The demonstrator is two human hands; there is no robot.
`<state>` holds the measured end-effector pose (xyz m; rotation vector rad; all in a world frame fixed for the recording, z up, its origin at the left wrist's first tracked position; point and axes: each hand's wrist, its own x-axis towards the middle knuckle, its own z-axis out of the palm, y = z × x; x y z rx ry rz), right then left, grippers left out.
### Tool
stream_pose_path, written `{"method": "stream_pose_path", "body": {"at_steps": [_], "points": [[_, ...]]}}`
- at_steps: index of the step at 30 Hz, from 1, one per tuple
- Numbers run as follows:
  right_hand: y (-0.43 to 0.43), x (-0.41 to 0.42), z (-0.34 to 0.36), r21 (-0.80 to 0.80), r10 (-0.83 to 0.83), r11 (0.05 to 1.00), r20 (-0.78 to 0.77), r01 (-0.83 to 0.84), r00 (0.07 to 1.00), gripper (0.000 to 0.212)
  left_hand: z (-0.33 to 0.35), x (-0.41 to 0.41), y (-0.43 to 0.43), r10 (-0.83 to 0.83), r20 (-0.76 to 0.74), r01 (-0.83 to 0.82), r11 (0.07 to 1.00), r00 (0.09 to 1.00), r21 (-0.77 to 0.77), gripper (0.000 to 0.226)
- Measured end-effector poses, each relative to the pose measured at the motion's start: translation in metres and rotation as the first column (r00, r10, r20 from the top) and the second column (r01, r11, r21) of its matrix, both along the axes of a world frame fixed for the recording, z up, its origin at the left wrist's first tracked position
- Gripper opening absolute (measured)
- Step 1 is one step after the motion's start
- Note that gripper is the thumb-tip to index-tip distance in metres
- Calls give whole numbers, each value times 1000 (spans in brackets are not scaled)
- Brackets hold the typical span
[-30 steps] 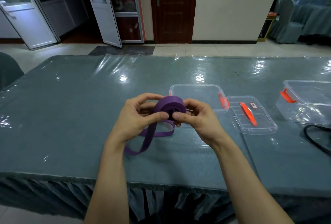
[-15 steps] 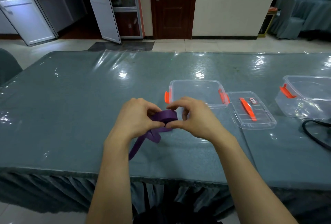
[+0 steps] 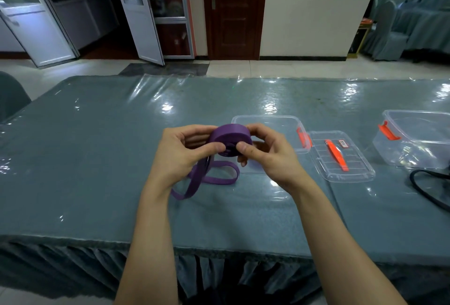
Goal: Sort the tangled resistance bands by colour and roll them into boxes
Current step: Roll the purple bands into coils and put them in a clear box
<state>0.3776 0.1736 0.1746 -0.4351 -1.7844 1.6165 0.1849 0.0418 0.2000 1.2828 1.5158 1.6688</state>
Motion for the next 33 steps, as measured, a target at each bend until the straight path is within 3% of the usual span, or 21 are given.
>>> {"method": "stream_pose_path", "body": {"at_steps": [2, 4, 7, 9, 10, 12, 13, 14, 17, 20, 28, 33], "points": [[-1, -4, -3, -73, 65, 995, -55, -69, 996, 31, 1, -3, -2, -7, -33, 6, 1000, 999, -25, 44], [-1, -5, -5, -89, 110, 990, -4, -110, 994, 30, 2, -9, -6, 2, -107, -9, 997, 994, -71, 42], [2, -4, -2, 190, 27, 977, 334, -95, 942, 47, 9, -18, -8, -14, -365, -75, 970, 931, -229, 37], [-1, -7, 2, 469, -173, 879, 481, -85, 860, 61, 18, -20, -2, -97, -629, -142, 937, 772, -318, 32], [-3, -11, 4, 553, -234, 828, 490, -92, 840, 57, 24, -18, 1, -153, -727, -162, 925, 670, -344, 29], [-11, -19, 7, 591, -259, 802, 474, -87, 842, 36, 36, -13, 8, -247, -817, -168, 909, 521, -381, 28], [-13, -21, 8, 586, -263, 807, 457, -65, 850, 29, 41, -14, 10, -270, -825, -160, 905, 497, -393, 28], [-15, -20, 9, 571, -266, 820, 426, -29, 865, 26, 44, -17, 11, -272, -800, -133, 908, 534, -398, 29], [-13, -15, 18, 360, -187, 929, 262, 84, 947, 26, 50, -34, 6, -227, -540, 45, 943, 810, -330, 39], [-11, -12, 38, 149, -114, 983, 54, 105, 992, 26, 53, -39, 5, -178, -327, 142, 981, 928, -130, 40], [12, -34, 119, 56, -99, 992, -220, 114, 970, 26, 136, -34, 30, -34, -296, 87, 982, 955, 170, 35], [25, -41, 167, 115, -24, 992, -279, 58, 960, 30, 187, -43, 39, -53, -334, 111, 981, 941, 156, 40]]}}
